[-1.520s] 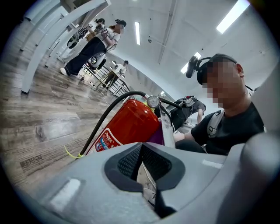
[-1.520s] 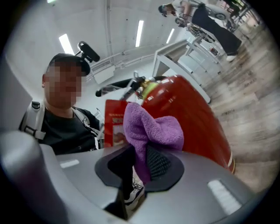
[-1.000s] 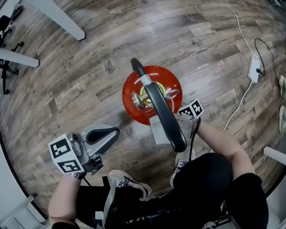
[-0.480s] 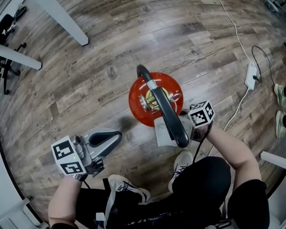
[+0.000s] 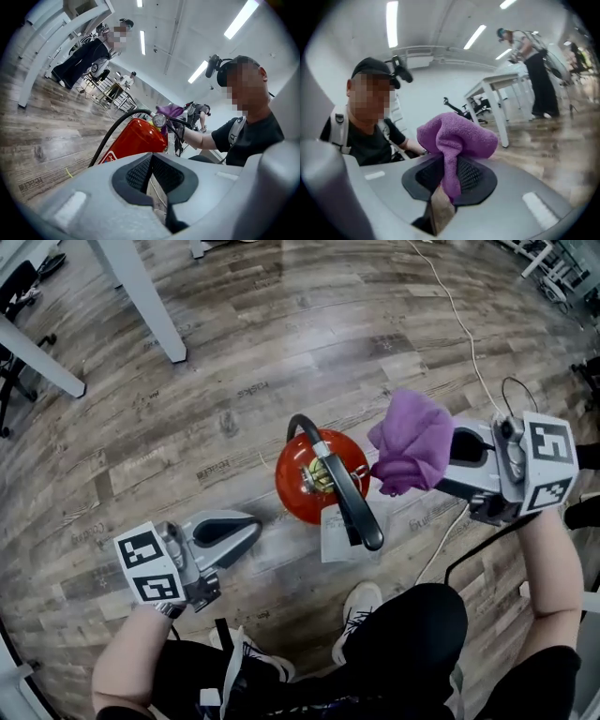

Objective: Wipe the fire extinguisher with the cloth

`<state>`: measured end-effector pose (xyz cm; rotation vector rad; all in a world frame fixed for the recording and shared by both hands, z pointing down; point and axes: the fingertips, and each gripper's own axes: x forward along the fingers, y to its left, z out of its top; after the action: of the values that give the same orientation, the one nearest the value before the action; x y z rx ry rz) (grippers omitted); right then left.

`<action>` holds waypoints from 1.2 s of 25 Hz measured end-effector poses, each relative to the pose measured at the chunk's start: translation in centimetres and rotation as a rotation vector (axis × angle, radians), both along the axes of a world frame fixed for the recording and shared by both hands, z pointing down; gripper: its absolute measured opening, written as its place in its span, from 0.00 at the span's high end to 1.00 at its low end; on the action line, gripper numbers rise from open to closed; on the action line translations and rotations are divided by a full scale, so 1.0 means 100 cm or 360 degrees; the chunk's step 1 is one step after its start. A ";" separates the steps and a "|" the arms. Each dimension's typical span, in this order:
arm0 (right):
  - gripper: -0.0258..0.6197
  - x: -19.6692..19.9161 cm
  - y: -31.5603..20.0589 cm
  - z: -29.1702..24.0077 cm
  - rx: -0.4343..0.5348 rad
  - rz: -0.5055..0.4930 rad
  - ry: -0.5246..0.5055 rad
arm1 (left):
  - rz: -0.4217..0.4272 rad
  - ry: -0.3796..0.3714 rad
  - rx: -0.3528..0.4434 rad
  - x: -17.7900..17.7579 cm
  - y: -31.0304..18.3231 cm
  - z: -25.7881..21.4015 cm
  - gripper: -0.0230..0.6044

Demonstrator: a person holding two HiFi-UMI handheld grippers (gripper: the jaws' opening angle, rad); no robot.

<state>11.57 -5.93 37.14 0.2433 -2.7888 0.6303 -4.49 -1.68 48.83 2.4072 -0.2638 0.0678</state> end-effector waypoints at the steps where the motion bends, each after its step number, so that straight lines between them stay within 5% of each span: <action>1: 0.85 -0.008 0.010 -0.020 0.0092 -0.0115 0.0046 | 0.0008 0.0000 0.0003 0.000 0.001 -0.001 0.96; 6: 0.85 -0.041 0.022 -0.037 0.0257 -0.0397 0.0316 | 0.0021 -0.0012 -0.0009 -0.004 0.003 0.002 0.96; 17: 0.85 -0.094 -0.037 0.026 0.0409 -0.0618 0.0895 | -0.0009 0.0029 0.0015 -0.008 0.004 -0.006 0.96; 22: 0.85 -0.098 -0.097 0.062 0.0314 -0.0449 0.0980 | -0.0030 0.0040 0.0015 -0.015 0.002 -0.009 0.96; 30: 0.86 -0.100 -0.080 0.053 0.0326 -0.0526 0.0937 | -0.0054 0.0027 -0.0003 -0.016 -0.002 0.000 0.96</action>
<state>1.61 -13.96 42.43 -0.0016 -2.2437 0.1533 -6.04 -1.92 48.79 2.3997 -0.2961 0.0319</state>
